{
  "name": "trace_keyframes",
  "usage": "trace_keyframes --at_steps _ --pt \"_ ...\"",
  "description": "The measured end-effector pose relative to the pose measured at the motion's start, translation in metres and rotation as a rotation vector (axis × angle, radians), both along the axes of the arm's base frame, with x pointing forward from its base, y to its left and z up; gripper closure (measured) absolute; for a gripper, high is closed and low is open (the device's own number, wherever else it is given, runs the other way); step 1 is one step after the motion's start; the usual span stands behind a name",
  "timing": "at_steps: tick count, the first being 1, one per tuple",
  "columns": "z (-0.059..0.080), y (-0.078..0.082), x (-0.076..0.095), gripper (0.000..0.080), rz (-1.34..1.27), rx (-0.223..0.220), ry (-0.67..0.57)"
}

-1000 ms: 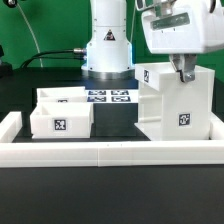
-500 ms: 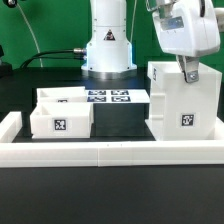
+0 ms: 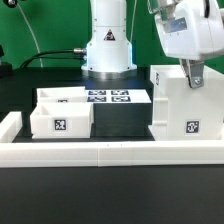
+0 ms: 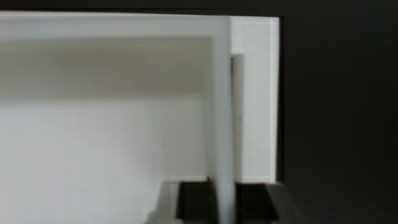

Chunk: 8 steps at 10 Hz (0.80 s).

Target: Assemble drawer

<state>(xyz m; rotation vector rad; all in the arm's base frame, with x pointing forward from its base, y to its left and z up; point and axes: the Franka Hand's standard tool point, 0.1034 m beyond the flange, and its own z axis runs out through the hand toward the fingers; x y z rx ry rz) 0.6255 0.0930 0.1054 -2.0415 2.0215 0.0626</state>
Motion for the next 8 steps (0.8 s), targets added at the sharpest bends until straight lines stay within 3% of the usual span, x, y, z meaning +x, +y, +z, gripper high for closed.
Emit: trace_keyframes --at_steps 2,6,7,8 --pt "0.0003 -0.0004 0.0085 0.0752 -0.003 0.000 -0.008" --pt "0.0001 -0.0003 0.0090 0.0752 0.003 -0.002 -0.010" --pt "-0.0003 0.0002 0.0086 0.0568 0.007 -0.003 -0.010" --pt "-0.0004 0.0004 0.0085 0.0568 0.010 -0.003 -0.011"
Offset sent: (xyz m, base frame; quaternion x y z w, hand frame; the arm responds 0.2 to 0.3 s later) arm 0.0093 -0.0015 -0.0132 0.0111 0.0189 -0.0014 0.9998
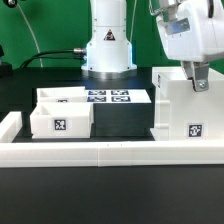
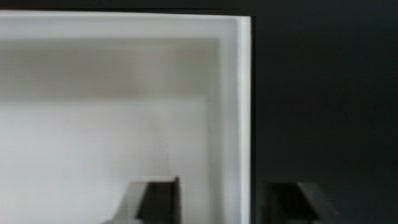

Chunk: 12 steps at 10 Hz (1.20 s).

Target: Assemble drawer

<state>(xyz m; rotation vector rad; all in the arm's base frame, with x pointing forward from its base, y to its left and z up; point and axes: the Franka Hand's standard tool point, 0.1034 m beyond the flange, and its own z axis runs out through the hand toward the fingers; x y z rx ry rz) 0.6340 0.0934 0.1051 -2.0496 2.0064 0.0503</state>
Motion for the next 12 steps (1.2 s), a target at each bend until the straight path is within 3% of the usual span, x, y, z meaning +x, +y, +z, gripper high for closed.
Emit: trace_keyframes --at_steps 2,3,7,9,12 --pt "0.000 0.000 0.000 0.0251 0.008 -0.001 -0.001" --pt "0.000 0.001 0.000 0.0178 0.012 -0.002 -0.002" --pt "0.003 0.001 -0.002 0.0151 0.071 -0.008 -0.016" --pt "0.028 -0.004 -0.019 0.0151 0.202 -0.008 -0.056" --pt "0.054 -0.020 -0.028 0.0151 0.313 -0.006 -0.117"
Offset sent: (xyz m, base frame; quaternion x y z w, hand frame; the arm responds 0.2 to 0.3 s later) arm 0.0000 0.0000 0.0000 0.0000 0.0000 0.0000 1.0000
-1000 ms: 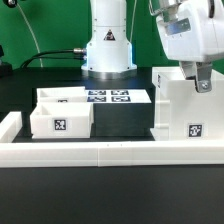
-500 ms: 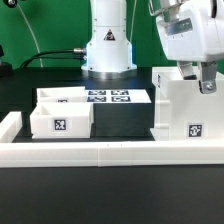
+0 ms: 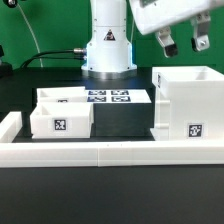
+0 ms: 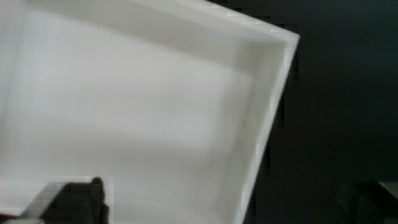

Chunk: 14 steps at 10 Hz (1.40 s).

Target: Assemble drawer

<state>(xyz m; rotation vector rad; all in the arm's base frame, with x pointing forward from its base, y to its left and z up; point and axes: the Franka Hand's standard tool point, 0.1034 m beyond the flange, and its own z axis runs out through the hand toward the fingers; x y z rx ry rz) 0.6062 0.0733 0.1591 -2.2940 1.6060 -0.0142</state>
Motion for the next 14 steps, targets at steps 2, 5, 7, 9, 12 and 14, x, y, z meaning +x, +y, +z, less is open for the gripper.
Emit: trace_keyframes --at_steps 2,5,7,9,12,14 --pt "-0.003 0.002 -0.001 0.0151 0.014 -0.003 0.001" --pt "-0.013 -0.002 -0.013 0.0151 0.459 -0.132 -0.034" --pt "-0.009 -0.022 -0.017 0.0151 0.789 -0.195 -0.095" --pt "-0.011 -0.050 -0.028 0.0151 1.011 -0.239 -0.152" --pt "-0.013 -0.052 -0.029 0.0151 1.149 -0.260 -0.181" --pt "-0.019 -0.061 -0.039 0.0151 1.214 -0.271 -0.124"
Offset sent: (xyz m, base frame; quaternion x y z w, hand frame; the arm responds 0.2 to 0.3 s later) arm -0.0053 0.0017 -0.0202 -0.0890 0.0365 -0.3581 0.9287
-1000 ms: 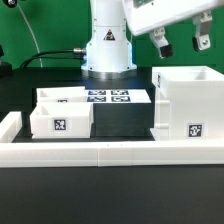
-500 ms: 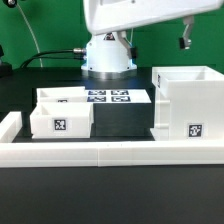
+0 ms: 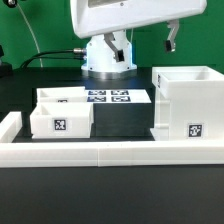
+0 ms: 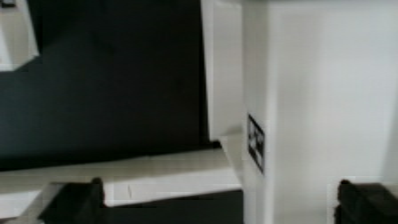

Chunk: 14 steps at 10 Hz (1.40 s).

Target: Assemble drawer

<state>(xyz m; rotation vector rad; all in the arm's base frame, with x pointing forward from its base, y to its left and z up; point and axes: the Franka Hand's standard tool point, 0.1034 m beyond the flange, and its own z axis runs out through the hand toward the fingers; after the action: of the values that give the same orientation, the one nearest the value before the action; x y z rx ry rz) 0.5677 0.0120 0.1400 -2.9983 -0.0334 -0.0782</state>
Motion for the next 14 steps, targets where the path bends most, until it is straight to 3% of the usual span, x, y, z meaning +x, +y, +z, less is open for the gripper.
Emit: trace_keyframes --at_steps 2,5,6,11,14 --pt "-0.005 -0.029 -0.009 0.0151 -0.041 -0.034 0.029" --pt "-0.020 -0.050 -0.021 0.0151 -0.075 -0.056 0.021" --pt "-0.026 -0.052 -0.025 0.0151 -0.077 -0.060 0.019" --pt "-0.026 -0.051 -0.025 0.0151 -0.076 -0.060 0.019" --pt "-0.051 -0.057 -0.050 0.0151 -0.099 -0.076 0.030"
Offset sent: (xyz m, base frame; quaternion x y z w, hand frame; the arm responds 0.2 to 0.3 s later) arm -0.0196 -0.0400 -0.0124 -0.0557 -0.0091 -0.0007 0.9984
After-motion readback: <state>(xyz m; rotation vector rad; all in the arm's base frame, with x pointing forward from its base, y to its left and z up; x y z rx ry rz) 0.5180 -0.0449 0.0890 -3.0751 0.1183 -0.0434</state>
